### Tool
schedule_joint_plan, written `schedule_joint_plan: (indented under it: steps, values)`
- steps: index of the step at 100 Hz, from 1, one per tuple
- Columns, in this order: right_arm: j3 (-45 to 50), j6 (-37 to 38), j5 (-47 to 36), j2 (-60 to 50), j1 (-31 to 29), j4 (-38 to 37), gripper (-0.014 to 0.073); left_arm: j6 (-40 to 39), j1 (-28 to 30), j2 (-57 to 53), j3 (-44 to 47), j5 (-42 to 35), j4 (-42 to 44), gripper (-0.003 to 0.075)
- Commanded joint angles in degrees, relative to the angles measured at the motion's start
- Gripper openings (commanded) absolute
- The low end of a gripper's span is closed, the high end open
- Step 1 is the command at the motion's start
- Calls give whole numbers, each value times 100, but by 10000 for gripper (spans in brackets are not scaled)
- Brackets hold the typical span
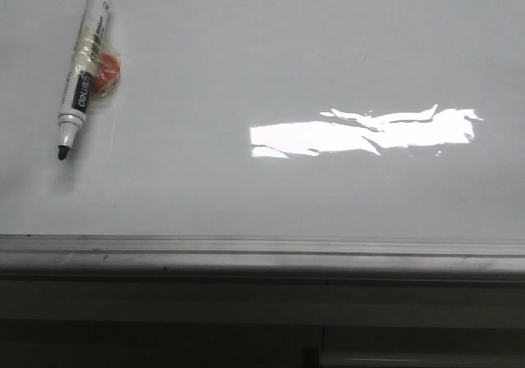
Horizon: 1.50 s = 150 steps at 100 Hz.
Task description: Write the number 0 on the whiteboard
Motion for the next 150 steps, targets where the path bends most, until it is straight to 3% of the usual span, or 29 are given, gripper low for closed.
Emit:
schedule_joint_plan:
  steps: [1, 9, 25, 35, 51, 76, 105, 116, 127, 150]
  values:
    - [-180, -70, -428, 155, 13, 53, -69, -1751, -580, -120, -203, -647, 1433, 387]
    - [-180, -70, -428, 155, 13, 53, -69, -3127, -1136, -108, -70, -937, 2560, 387]
    - [-180, -70, -428, 155, 13, 53, -69, -4266, -2145, 133, 251, -1405, 4236, 387]
    - [-180, -70, -428, 155, 13, 53, -69, -4977, -2520, 365, 490, -2029, 4528, 387]
    - [-180, -70, -428, 155, 13, 53, -69, -5058, -2660, 831, 624, -2836, 4441, 387]
    - [-180, -70, -428, 155, 13, 53, -69, -5058, -2660, 1701, 624, -3190, 4430, 387]
    - [-180, -70, -428, 155, 13, 53, -69, -5058, -2660, 2342, 600, -4149, 4198, 382]
    - [-180, -70, -428, 155, 13, 53, -69, -5058, -2660, 2516, 590, -4164, 4198, 261]
    - [-180, -70, -428, 155, 13, 53, -69, -5058, -2660, 2640, 590, -4203, 4198, -15]
    - [-180, -70, -428, 155, 13, 53, -69, -5058, -2660, 2655, 590, -4384, 4263, -20]
